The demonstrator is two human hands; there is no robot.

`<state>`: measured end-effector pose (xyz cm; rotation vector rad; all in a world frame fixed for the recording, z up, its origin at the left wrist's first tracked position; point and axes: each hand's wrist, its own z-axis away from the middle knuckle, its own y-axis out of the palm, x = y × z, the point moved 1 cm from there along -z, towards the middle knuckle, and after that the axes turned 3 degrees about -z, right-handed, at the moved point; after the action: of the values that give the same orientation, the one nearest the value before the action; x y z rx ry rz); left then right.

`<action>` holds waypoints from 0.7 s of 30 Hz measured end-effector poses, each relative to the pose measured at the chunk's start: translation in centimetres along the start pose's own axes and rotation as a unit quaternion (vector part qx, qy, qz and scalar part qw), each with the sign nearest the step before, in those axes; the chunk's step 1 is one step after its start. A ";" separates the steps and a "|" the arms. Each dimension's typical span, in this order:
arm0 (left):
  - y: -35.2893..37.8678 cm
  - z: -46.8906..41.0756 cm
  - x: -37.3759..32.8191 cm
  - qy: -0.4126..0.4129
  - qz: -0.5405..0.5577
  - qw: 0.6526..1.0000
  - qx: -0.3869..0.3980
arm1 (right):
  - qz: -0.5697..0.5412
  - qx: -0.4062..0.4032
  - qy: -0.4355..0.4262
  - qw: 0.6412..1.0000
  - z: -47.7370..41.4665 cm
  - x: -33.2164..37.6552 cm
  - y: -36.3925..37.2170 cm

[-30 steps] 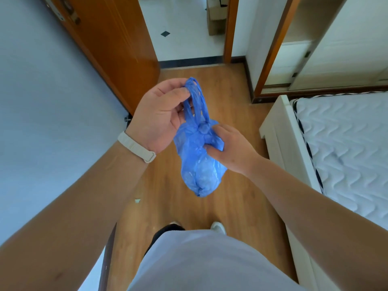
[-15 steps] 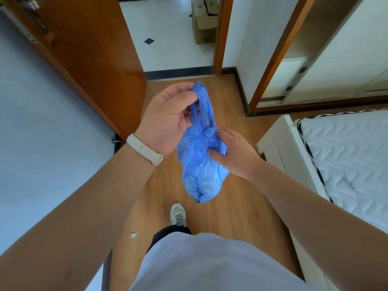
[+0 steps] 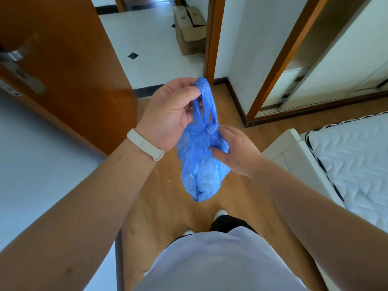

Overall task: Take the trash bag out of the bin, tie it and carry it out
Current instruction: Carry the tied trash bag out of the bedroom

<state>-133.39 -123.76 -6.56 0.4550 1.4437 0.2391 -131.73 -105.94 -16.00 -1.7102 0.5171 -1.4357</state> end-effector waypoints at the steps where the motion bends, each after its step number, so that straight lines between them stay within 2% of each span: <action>1: -0.4 -1.1 0.0 -0.002 0.002 1.000 0.003 | 0.001 -0.002 0.001 1.000 -0.9 -0.3 0.1; 7: -1.7 -8.2 1.4 -0.024 -0.012 0.999 0.022 | -0.015 0.001 0.025 1.000 -7.0 -3.6 0.8; 11: -2.4 -14.4 1.7 -0.040 -0.020 0.999 0.005 | -0.037 0.001 0.026 0.999 -12.7 -6.2 0.9; 21: -1.2 -30.6 0.9 -0.072 -0.057 0.996 -0.015 | -0.050 0.015 0.036 0.998 -26.7 -13.0 -3.0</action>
<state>-163.59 -119.71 -9.81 0.3568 1.3177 0.1331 -160.92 -103.19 -21.23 -1.6857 0.4517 -1.5721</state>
